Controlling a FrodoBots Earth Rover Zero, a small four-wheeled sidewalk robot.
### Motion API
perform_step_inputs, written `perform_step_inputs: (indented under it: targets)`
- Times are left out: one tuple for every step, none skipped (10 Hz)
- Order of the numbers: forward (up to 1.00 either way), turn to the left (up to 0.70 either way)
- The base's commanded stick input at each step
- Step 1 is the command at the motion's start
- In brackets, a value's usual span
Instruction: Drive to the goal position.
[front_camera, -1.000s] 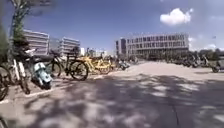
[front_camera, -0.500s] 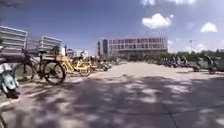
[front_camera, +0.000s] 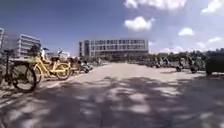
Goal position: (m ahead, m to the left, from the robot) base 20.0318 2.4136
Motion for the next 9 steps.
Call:
perform_step_inputs:
  targets:
    - [0.70,-0.32]
    - [0.70,-0.32]
    - [0.70,-0.32]
    - [0.70,-0.32]
    - [0.70,-0.31]
    - [0.70,-0.19]
    - [0.70,-0.03]
    - [0.70,0.00]
    - [0.70,0.00]
